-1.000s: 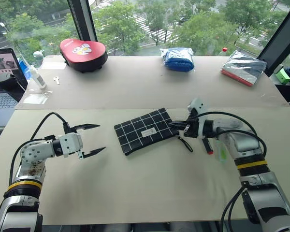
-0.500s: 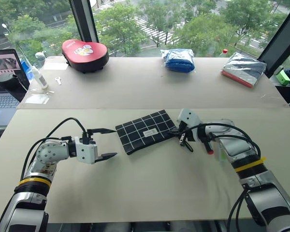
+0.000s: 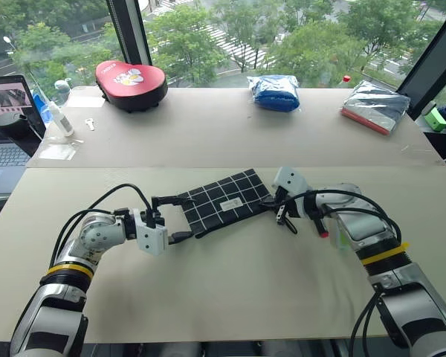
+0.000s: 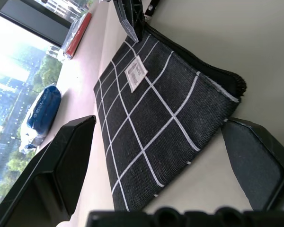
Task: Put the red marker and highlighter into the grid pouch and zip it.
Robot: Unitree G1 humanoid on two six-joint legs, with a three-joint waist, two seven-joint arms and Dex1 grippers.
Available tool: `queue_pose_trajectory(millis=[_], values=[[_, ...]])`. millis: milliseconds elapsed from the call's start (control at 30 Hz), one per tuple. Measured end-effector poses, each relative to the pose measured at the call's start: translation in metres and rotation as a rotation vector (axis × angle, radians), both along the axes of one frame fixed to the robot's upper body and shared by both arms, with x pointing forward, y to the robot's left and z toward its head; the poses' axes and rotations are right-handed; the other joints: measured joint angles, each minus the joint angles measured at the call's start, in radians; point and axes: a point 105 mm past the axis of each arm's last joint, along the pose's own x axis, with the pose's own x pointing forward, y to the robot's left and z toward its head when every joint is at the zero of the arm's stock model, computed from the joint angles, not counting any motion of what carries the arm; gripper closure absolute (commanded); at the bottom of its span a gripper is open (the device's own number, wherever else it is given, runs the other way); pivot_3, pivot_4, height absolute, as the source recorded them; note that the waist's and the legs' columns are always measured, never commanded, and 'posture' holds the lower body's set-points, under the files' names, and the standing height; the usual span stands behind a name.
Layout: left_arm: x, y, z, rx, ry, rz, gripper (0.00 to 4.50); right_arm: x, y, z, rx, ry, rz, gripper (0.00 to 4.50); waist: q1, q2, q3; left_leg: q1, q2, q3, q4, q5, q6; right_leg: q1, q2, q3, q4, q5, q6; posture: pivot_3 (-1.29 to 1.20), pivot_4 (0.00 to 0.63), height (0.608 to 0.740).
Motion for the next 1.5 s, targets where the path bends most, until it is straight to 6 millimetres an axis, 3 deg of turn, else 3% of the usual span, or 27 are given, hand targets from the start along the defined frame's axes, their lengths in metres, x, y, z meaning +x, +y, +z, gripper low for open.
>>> queue_pose_trajectory(millis=[300,633,733,1067,1500], values=[[-0.005,-0.023,-0.002,0.013,-0.004,-0.089,0.00,0.000,0.000,0.000,0.001,0.001,-0.003,4.44,0.000,0.000,0.000,0.000,0.000,0.000,0.000,0.000,0.000,0.000,0.000,0.000,0.000,0.000,0.000,0.00,0.150,0.740],[-0.006,-0.030,-0.001,0.007,0.013,-0.092,0.00,0.000,0.000,0.000,0.003,0.000,-0.004,4.44,-0.001,0.000,0.000,0.000,0.000,0.000,0.000,0.000,0.000,0.000,0.000,0.000,0.000,0.000,0.000,0.00,0.150,0.740],[-0.004,-0.029,-0.002,0.006,0.023,-0.078,0.64,0.000,0.000,0.000,0.003,0.000,-0.004,4.50,-0.001,0.000,0.000,0.000,0.000,0.000,0.000,0.000,0.000,0.000,0.000,0.000,0.000,0.000,0.000,0.00,0.150,0.740],[0.002,-0.030,-0.004,0.001,0.067,-0.042,4.33,-0.001,-0.003,-0.001,0.012,0.000,-0.016,4.50,0.002,0.000,0.000,0.000,0.000,0.000,0.000,0.000,0.000,0.000,0.000,0.000,0.000,0.000,0.000,0.00,0.150,0.740],[0.011,-0.030,-0.004,-0.019,0.135,0.025,4.47,0.002,-0.002,-0.001,0.044,0.010,-0.052,4.50,0.001,0.000,0.000,0.000,0.000,0.000,0.002,0.000,0.000,0.001,0.000,0.000,0.002,0.000,0.000,0.00,0.150,0.740]])
